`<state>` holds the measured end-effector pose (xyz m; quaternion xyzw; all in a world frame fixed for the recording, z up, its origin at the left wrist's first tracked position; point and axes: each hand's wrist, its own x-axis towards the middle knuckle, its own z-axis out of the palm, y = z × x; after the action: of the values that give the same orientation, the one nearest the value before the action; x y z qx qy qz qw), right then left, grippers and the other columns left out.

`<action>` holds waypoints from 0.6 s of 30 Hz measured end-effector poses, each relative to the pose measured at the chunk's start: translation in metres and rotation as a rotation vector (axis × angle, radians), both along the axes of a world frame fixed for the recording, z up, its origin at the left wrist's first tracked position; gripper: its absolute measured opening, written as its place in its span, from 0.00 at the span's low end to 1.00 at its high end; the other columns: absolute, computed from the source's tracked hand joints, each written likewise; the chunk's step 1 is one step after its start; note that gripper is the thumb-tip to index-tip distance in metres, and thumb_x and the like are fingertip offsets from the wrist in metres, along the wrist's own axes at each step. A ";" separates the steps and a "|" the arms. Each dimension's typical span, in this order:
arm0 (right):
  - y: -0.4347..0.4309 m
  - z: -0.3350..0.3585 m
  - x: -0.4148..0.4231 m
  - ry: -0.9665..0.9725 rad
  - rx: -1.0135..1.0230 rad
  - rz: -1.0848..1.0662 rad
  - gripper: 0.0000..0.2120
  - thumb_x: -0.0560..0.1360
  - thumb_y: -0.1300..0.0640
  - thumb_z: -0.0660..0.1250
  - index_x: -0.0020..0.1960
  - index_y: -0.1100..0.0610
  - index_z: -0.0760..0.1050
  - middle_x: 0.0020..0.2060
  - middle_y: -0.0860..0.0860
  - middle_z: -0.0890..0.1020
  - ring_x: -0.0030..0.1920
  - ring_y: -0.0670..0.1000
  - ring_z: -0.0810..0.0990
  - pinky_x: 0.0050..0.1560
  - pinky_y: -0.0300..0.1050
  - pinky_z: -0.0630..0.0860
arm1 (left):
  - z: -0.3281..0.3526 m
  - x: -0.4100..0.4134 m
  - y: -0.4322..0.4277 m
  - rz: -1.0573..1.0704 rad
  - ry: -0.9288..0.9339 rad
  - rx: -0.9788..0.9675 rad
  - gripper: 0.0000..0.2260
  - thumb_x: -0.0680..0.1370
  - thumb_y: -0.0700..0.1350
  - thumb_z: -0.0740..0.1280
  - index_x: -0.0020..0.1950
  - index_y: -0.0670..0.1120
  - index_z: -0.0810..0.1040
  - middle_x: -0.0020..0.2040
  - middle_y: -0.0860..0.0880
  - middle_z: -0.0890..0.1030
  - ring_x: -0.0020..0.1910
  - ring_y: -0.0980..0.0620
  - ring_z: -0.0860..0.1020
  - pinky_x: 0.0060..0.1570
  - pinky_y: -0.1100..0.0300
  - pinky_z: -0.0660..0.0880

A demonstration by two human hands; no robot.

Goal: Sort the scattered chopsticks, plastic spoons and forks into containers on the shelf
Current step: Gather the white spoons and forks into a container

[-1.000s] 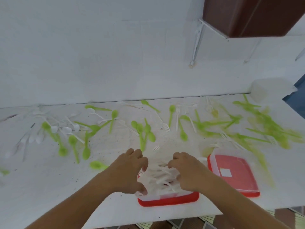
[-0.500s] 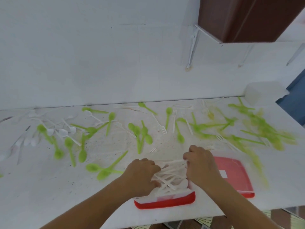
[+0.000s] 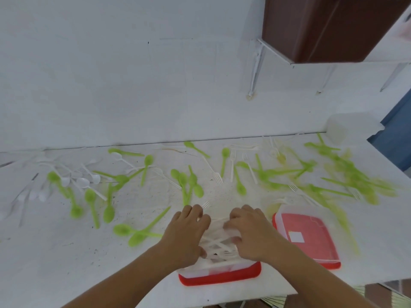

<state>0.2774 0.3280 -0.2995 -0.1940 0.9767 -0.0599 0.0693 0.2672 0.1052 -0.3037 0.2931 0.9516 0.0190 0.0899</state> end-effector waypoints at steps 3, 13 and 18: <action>-0.001 -0.004 0.001 -0.035 0.102 0.066 0.18 0.74 0.57 0.67 0.61 0.44 0.81 0.54 0.43 0.77 0.59 0.51 0.72 0.58 0.49 0.65 | -0.006 0.000 -0.007 -0.067 -0.054 0.051 0.32 0.77 0.63 0.67 0.78 0.54 0.63 0.77 0.52 0.62 0.76 0.49 0.61 0.74 0.54 0.60; 0.023 0.010 -0.024 -0.090 -0.395 -0.038 0.12 0.75 0.51 0.68 0.56 0.45 0.84 0.44 0.38 0.80 0.47 0.42 0.77 0.52 0.41 0.75 | 0.007 -0.014 -0.011 -0.069 -0.045 0.248 0.30 0.76 0.73 0.59 0.73 0.59 0.71 0.67 0.61 0.72 0.65 0.57 0.68 0.63 0.58 0.71; 0.041 0.002 -0.082 0.148 -0.750 -0.558 0.10 0.72 0.66 0.72 0.44 0.52 0.85 0.35 0.46 0.84 0.37 0.46 0.80 0.43 0.39 0.77 | 0.013 -0.063 -0.028 0.195 -0.089 0.515 0.17 0.78 0.68 0.60 0.57 0.59 0.79 0.52 0.63 0.78 0.48 0.64 0.76 0.52 0.63 0.75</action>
<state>0.1951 0.3695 -0.2977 0.0604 0.9049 -0.4108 -0.0939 0.2043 0.0770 -0.2905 0.2122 0.9343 0.2817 0.0520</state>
